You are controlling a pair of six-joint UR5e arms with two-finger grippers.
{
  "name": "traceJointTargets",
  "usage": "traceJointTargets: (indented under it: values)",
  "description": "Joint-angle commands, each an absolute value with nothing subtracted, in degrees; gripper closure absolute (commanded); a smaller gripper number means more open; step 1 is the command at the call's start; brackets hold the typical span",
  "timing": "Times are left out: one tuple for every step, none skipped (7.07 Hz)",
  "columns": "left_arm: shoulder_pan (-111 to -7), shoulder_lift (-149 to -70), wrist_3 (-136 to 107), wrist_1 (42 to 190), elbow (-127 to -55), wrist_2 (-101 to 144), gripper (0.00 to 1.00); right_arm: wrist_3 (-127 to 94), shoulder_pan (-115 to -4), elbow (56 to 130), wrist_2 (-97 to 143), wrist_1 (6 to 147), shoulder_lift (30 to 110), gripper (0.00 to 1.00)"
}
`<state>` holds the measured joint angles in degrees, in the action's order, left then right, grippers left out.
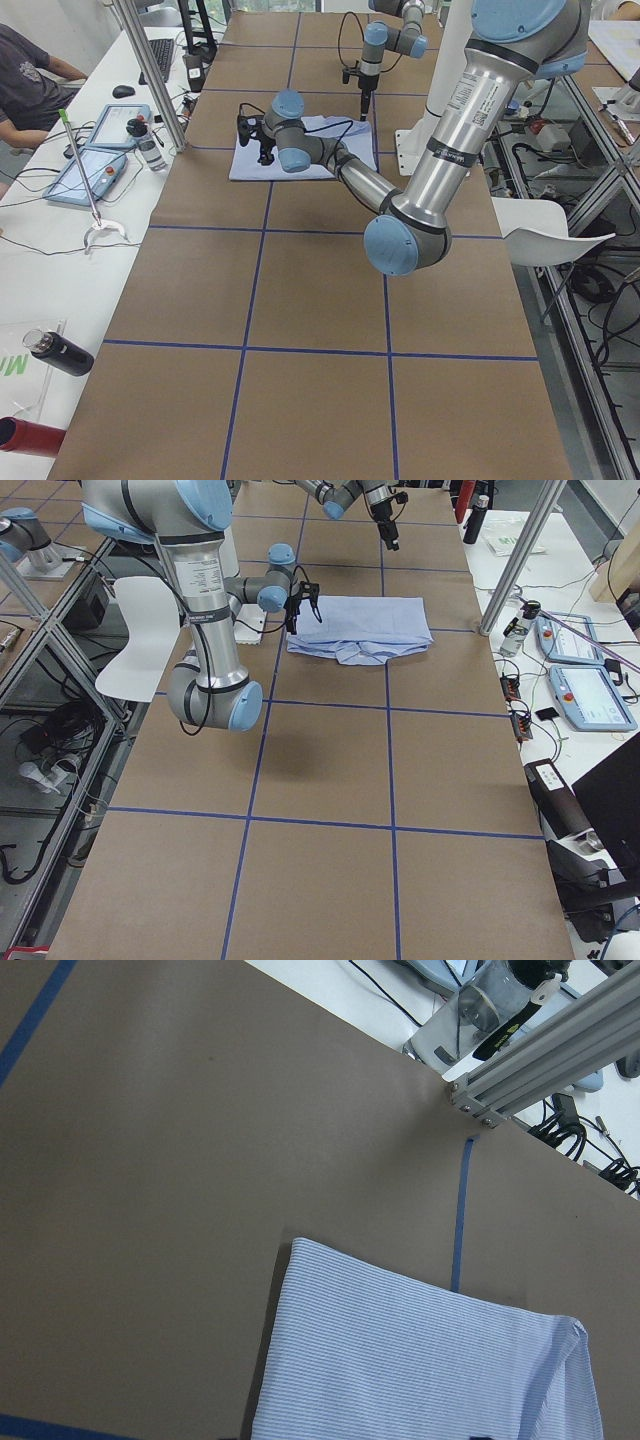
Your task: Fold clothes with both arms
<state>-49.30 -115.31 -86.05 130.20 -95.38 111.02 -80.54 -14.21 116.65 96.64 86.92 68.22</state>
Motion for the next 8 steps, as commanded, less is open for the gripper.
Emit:
traceJointTargets:
  values:
    - [-49.4, -113.5, -86.0, 130.3, -96.6, 111.4, 0.19, -67.4, -12.9, 114.5, 95.4, 91.8, 66.4, 0.15]
    - [-49.4, -113.4, -86.1, 130.3, -96.5, 111.4, 0.19, -63.8, -12.8, 111.8, 95.4, 92.2, 65.1, 0.21]
    - [-49.4, -113.4, -86.1, 130.3, -96.5, 111.4, 0.19, -62.5, -12.7, 110.8, 95.4, 92.8, 65.4, 0.26]
    - [-49.4, -113.4, -86.1, 130.3, -96.5, 111.4, 0.19, -60.7, -12.6, 111.2, 95.4, 96.6, 64.3, 0.35]
    - [-49.4, -113.4, -86.0, 130.3, -96.5, 111.4, 0.19, -60.6, -12.6, 111.4, 95.4, 97.3, 63.9, 0.64]
    - [-49.4, -113.4, -86.1, 130.3, -96.4, 111.4, 0.19, -60.5, -12.7, 111.4, 95.4, 97.3, 63.9, 1.0]
    - [-49.4, -113.4, -86.1, 130.3, -96.5, 111.3, 0.19, -59.9, -12.7, 111.4, 95.4, 97.3, 63.9, 1.0]
    - [-49.4, -113.4, -86.1, 130.3, -96.5, 111.3, 0.19, -59.7, -13.6, 111.6, 95.7, 97.3, 64.0, 1.0]
